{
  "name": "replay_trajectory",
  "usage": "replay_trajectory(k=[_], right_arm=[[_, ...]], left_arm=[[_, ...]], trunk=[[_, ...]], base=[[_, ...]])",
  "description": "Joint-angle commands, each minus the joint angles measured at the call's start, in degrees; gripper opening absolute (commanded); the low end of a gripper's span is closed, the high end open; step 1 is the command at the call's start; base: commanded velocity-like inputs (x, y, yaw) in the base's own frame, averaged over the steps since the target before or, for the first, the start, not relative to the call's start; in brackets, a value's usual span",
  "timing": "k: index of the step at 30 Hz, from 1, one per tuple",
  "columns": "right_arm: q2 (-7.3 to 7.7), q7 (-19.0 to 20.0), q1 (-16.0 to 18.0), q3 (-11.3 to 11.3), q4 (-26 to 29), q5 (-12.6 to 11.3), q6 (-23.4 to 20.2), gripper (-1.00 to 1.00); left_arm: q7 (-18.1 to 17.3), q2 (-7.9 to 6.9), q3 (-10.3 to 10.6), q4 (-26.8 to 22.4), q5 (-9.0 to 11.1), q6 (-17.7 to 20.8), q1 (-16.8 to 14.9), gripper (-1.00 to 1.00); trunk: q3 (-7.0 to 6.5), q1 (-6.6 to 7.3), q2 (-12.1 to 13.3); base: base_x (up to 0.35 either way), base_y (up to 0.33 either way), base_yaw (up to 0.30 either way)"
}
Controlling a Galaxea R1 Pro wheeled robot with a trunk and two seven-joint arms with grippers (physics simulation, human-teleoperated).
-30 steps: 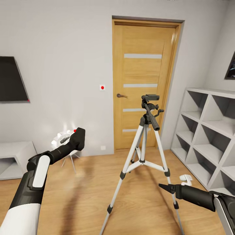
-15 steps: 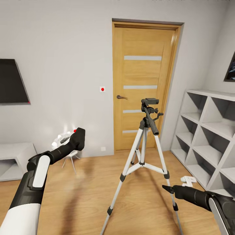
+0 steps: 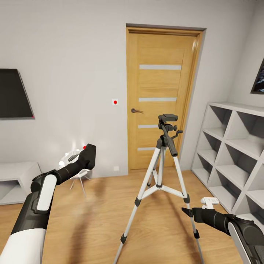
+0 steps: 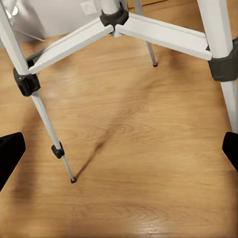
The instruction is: Attach the digital camera to the camera tripod in the bedroom.
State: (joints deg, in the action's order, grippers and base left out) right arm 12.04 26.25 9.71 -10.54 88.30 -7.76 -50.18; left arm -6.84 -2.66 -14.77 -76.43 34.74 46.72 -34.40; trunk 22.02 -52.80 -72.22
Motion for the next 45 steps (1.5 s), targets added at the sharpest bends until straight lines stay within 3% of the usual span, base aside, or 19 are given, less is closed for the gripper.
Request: replay_trajectory(k=[1, 20, 26, 30, 33, 36, 37, 38, 41, 45], right_arm=[[0.0, -0.07, 0.04, -0.05, 0.03, -0.41, -0.38, 1.0], [0.0, -0.14, 0.04, 0.08, 0.03, -0.55, -0.47, 1.0], [0.01, 0.07, 0.04, 0.09, -1.53, -0.53, -0.55, 1.0], [-0.04, 0.01, 0.04, 0.23, -3.27, -0.37, -0.42, 1.0], [-0.03, 0.08, 0.04, 0.1, -4.91, -0.43, -0.44, 1.0], [0.18, 0.05, 0.04, 0.08, -8.86, -0.13, -0.39, 1.0], [0.53, -0.05, 0.04, 0.06, -13.21, 1.16, -0.15, 1.0], [0.64, -0.09, 0.04, 0.05, -14.98, 1.83, 0.11, 1.0], [0.86, -0.16, 0.04, -0.11, -20.81, 4.15, 1.79, 1.0], [1.0, -0.22, 0.04, -0.31, -30.55, 8.22, 8.24, 1.0]], left_arm=[[-0.5, 0.02, -0.09, 0.01, -0.29, 0.3, -0.05, -1.0], [-0.28, 0.02, 0.09, 0.71, -0.91, 0.31, -0.05, -1.0], [0.0, 0.01, 0.09, 3.64, -1.19, 0.27, -0.05, -1.0], [1.3, -0.12, 0.23, 10.73, -2.26, 0.08, -0.05, -1.0], [3.26, -0.19, 0.28, 14.71, -4.21, 0.02, -0.05, -1.0], [6.17, -0.26, 0.24, 18.09, -7.64, 0.04, -0.05, -1.0], [7.23, -0.3, 0.21, 21.34, -9.72, 0.01, -0.05, -1.0], [7.45, -0.32, 0.19, 22.86, -10.4, -0.02, -0.05, -1.0], [7.88, -0.37, 0.14, 28.13, -12.11, -0.43, -0.05, -1.0], [8.2, -0.46, 0.14, 37.56, -13.61, -5.02, -0.05, -1.0]], trunk=[[-0.12, 0.23, 0.37], [-3.53, 4.4, 7.99], [-4.61, 5.72, 10.4], [-5.32, 6.6, 12.01], [-5.86, 7.25, 13.21], [-6.4, 7.91, 14.41], [-6.58, 8.13, 14.81], [-6.76, 8.35, 15.21], [-7.3, 9.01, 16.42], [-8.02, 9.89, 18.02]], base=[[0.0, 0.0, 0.0], [0.0, 0.0, 0.0], [0.0, 0.0, 0.0], [0.0, 0.0, 0.0], [0.0, 0.0, 0.0], [0.0, 0.0, 0.0], [0.0, 0.0, 0.0], [0.0, 0.0, 0.0], [0.0, 0.0, 0.0], [0.0, 0.0, 0.0]])
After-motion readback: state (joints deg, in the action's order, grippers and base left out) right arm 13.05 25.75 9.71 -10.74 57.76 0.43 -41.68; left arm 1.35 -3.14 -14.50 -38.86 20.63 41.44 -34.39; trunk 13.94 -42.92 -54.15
